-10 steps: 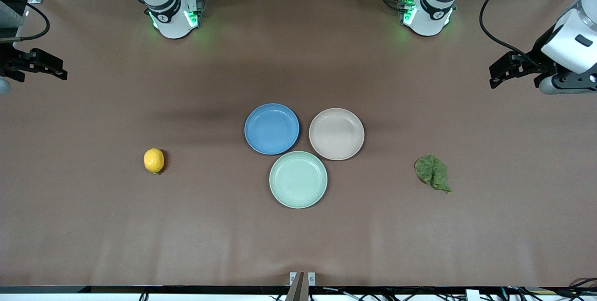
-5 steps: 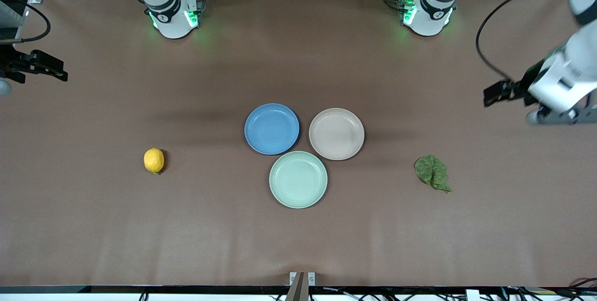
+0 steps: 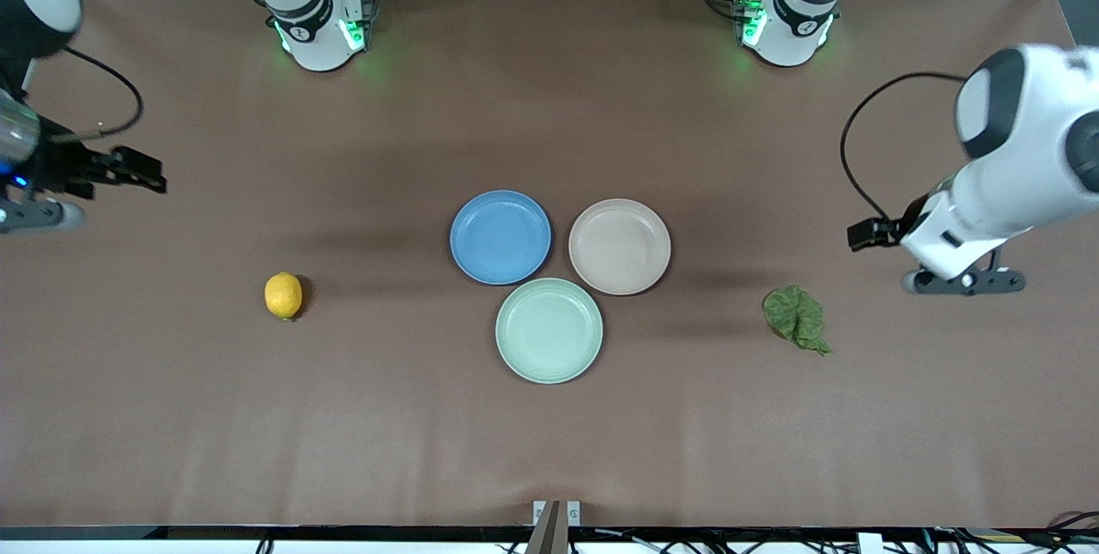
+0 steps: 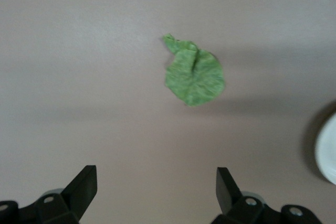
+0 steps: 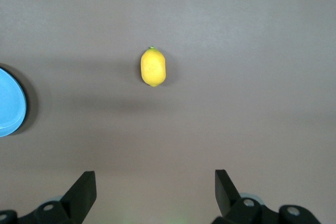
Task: Place lemon and lettuce in plates
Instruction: 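Reach the right gripper to the lemon while the left gripper reaches the lettuce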
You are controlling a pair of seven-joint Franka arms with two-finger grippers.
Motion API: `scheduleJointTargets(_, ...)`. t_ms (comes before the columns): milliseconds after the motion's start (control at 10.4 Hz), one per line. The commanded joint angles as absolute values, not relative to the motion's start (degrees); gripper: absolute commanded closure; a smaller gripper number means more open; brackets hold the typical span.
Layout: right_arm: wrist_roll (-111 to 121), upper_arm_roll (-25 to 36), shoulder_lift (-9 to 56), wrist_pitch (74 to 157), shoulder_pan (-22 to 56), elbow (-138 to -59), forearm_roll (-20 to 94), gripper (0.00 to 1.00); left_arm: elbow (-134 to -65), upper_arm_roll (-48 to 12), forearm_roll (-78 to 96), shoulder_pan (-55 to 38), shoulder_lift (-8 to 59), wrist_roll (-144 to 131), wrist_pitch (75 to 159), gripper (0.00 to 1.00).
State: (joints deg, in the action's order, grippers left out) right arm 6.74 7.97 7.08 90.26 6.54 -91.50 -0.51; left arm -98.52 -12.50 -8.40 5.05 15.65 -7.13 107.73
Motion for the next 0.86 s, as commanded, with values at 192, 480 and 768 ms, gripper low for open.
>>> scheduleJointTargets(192,6.2,8.1,12.7,98.1,7.5,-95.9,0.9,0.0,-97.5,-12.8,-11.3,5.3,24.8,-8.7,115.5,0.0)
scheduleJointTargets(480,6.2,8.1,14.1,110.4,7.5,-103.9,1.1,0.0,-97.5,-12.6,-11.3,5.7,32.8,-9.1,124.0,0.0)
scheduleJointTargets(768,6.4,8.1,18.2,118.1,7.7,-107.6,3.5,0.0,-96.9,-12.5,-11.3,4.7,38.6,-13.0,127.6,0.0)
